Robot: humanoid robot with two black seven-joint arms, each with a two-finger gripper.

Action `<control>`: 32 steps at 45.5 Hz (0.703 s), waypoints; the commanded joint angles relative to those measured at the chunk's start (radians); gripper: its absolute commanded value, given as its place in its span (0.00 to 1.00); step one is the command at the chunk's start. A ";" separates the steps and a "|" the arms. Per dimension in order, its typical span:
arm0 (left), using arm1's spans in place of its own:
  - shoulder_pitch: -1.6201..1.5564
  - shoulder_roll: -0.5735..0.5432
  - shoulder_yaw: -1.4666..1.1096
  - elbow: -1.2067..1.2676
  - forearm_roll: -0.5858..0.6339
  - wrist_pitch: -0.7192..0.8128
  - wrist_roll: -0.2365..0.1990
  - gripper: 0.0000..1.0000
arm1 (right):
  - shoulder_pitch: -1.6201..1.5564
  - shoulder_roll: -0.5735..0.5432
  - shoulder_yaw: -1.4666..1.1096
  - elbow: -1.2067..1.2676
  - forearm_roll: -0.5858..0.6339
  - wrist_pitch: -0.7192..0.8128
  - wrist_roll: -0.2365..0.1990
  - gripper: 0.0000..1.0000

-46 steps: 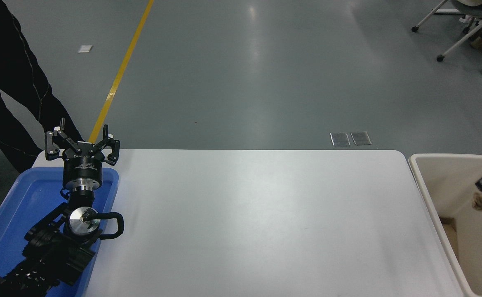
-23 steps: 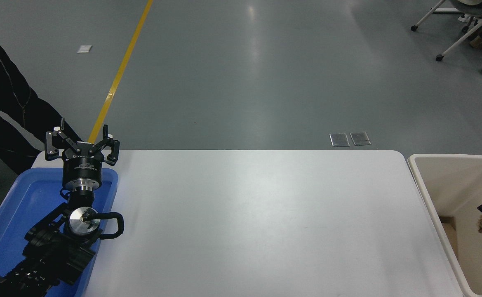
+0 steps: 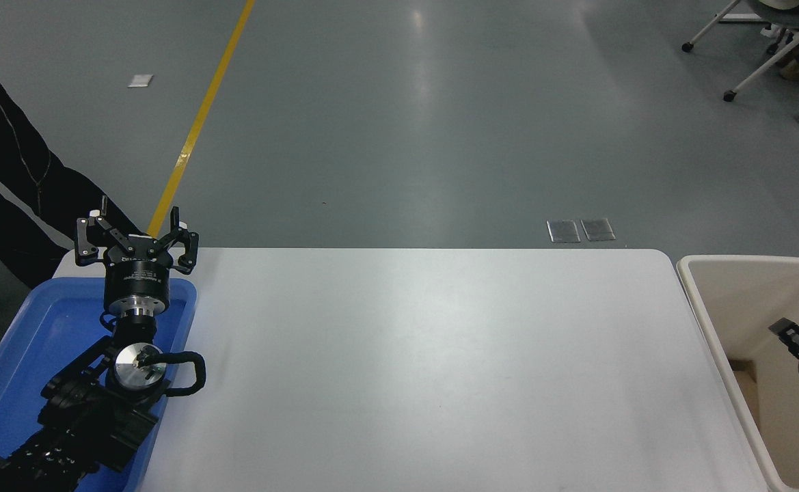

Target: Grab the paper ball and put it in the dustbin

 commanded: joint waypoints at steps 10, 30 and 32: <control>0.000 0.000 0.000 -0.001 0.001 0.000 0.000 0.99 | 0.636 -0.110 -0.336 0.598 -0.082 0.177 0.004 1.00; 0.000 0.000 0.000 -0.001 0.001 0.000 0.000 0.99 | 1.247 0.024 -0.528 0.937 -0.071 0.711 0.003 1.00; 0.000 0.000 0.000 0.000 0.001 0.000 0.000 0.99 | 1.297 0.044 -0.536 0.971 -0.071 0.726 0.003 1.00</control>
